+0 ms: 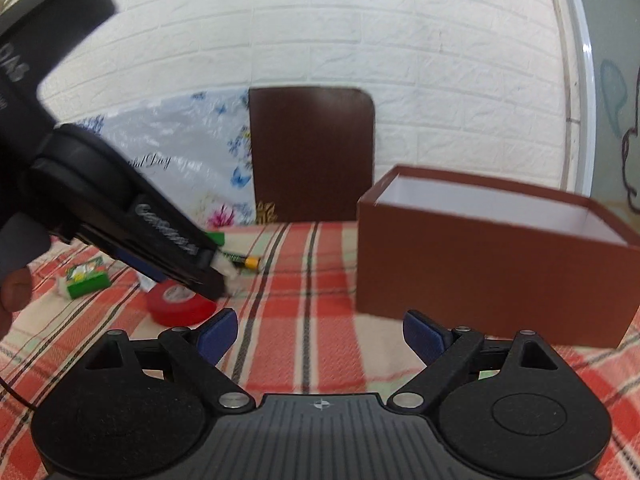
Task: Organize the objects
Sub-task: 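Return the right tool to the table and grasp the red tape roll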
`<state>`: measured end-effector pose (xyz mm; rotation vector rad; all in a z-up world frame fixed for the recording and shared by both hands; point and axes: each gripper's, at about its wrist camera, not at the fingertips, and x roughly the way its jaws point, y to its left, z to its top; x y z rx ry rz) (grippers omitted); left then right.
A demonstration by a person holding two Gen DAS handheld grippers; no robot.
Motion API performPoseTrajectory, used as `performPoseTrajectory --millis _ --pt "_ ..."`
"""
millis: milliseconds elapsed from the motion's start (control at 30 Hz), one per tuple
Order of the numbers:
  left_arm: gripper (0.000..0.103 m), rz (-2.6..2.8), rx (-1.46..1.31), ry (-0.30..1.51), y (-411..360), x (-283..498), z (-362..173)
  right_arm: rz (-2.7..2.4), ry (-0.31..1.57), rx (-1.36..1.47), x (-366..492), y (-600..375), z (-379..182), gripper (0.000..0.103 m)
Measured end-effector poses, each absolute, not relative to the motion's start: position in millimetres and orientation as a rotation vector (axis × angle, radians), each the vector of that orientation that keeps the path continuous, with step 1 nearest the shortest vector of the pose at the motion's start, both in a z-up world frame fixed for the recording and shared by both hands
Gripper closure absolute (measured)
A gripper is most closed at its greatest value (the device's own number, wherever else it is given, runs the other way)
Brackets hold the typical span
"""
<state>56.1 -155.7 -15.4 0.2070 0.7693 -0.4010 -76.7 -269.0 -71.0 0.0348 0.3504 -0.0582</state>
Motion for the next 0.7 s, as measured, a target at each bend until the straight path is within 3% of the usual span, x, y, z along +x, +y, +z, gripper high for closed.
performPoseTrajectory --millis 467,567,700 --pt "0.049 -0.175 0.102 0.819 -33.5 68.5 -64.2 0.071 0.501 -0.043 -39.1 -214.6 -86.1 0.014" --pt "0.038 -0.141 0.044 0.793 -5.3 70.3 -72.1 0.123 0.528 -0.091 -25.1 -198.5 -87.4 0.014" --pt "0.038 -0.119 -0.012 0.788 13.0 73.3 -71.6 0.185 0.555 -0.148 13.8 -179.2 -89.2 0.014"
